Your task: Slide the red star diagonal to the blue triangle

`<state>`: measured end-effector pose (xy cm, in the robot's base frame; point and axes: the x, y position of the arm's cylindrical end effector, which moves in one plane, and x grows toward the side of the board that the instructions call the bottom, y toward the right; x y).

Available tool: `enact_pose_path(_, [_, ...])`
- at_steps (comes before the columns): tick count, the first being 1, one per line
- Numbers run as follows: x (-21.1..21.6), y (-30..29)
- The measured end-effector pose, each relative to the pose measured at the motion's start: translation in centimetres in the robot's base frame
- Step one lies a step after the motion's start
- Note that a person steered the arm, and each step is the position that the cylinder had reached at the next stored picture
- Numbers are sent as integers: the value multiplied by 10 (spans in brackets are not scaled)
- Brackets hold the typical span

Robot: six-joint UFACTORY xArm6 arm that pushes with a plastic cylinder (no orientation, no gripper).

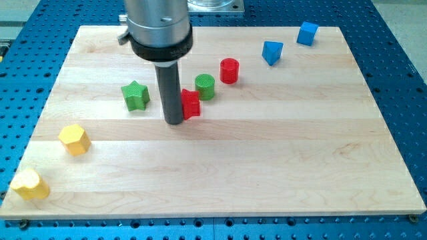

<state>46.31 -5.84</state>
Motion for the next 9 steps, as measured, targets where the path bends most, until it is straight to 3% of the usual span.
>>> enact_pose_path(2, [-5,-67])
enact_pose_path(3, [-6,-7])
enact_pose_path(4, [11,-34])
enact_pose_path(5, [1,-73])
enact_pose_path(7, [-21,34])
enact_pose_path(9, [-8,120])
